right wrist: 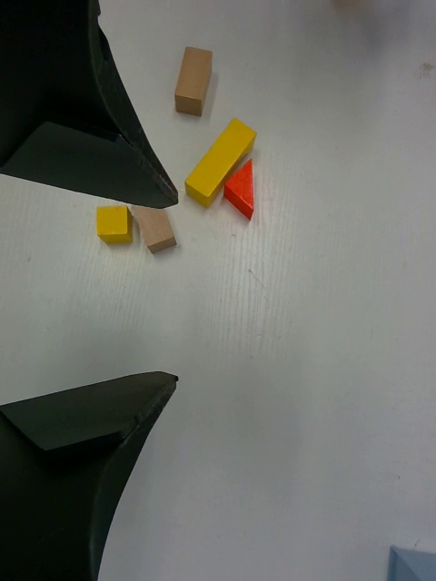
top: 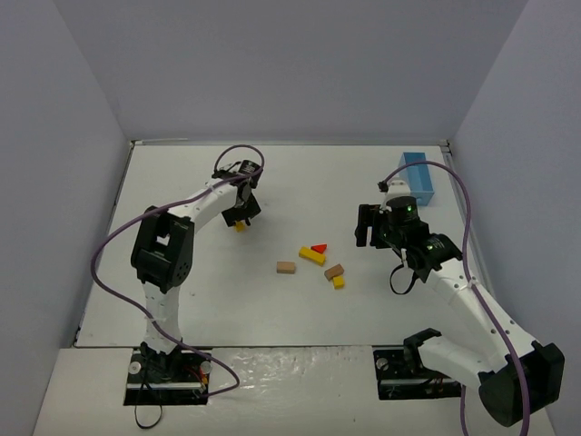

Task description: Build the wood block tower

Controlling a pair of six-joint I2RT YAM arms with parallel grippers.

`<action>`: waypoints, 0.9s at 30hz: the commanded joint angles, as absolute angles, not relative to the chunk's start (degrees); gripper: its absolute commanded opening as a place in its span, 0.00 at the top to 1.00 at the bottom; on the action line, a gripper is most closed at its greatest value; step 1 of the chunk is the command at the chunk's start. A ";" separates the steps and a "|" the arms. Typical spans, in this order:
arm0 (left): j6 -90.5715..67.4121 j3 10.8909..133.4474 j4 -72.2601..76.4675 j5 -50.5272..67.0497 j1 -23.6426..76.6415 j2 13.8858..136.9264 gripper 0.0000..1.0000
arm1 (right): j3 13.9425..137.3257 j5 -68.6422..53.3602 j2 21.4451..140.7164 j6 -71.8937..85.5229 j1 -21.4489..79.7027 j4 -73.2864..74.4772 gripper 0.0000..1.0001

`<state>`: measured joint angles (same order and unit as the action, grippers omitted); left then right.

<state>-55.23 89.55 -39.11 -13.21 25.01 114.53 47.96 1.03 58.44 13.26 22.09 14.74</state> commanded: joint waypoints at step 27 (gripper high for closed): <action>-56.43 95.18 -43.94 -15.12 23.53 117.41 0.63 | 46.73 0.53 57.13 12.86 21.71 11.43 0.29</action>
